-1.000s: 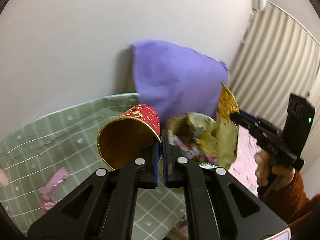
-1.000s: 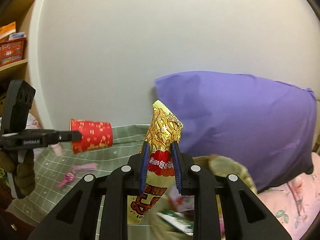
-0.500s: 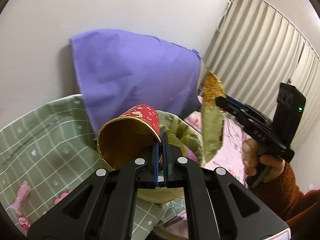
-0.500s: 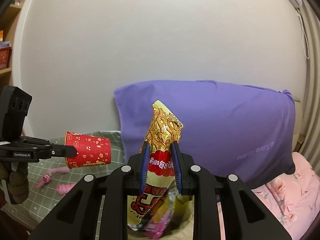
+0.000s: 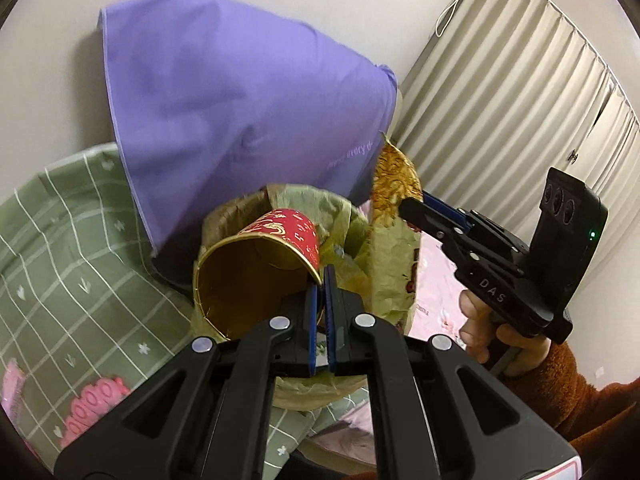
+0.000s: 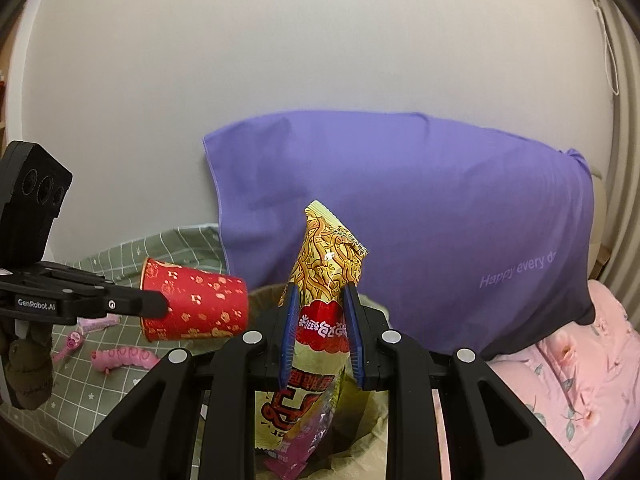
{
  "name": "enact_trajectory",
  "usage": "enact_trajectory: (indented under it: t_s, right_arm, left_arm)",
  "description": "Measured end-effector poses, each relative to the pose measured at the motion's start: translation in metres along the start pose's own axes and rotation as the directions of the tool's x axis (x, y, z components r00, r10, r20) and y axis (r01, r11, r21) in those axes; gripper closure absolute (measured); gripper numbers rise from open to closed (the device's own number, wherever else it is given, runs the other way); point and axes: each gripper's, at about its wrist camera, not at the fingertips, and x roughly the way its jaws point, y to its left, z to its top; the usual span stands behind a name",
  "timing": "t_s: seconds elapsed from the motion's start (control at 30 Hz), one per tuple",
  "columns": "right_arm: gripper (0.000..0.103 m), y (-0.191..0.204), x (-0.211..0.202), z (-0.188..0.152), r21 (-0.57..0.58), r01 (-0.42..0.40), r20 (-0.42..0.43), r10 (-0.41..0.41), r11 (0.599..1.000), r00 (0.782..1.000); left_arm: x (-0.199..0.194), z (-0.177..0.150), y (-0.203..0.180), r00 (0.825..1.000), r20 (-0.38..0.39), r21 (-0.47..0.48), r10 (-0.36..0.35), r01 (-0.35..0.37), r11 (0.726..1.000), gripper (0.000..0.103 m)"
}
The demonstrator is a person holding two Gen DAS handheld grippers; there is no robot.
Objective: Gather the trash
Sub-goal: 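Carry the red cup and gold wrapper over the trash bag with both grippers, then lower both items into the trash bag and open both grippers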
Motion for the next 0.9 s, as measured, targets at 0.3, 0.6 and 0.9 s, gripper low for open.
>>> enact_trajectory:
  t_s: [0.3, 0.6, 0.9]
  right_arm:
    - [0.081, 0.004, 0.014, -0.024, 0.003, -0.025, -0.095, 0.025, 1.0, 0.995]
    - [0.081, -0.004, 0.022, -0.041, 0.014, -0.014, -0.153, 0.016, 1.0, 0.988]
    - [0.081, -0.015, 0.044, -0.033, -0.055, 0.03, -0.179, -0.039, 0.998, 0.983]
  left_arm:
    - [0.036, -0.024, 0.014, 0.996, -0.088, -0.032, 0.017, -0.02, 0.999, 0.099]
    - [0.059, -0.018, 0.015, 0.993, -0.114, -0.008, 0.024, -0.025, 1.0, 0.096]
    - [0.082, -0.008, 0.021, 0.993, -0.111, -0.01, 0.027, -0.028, 1.0, 0.096]
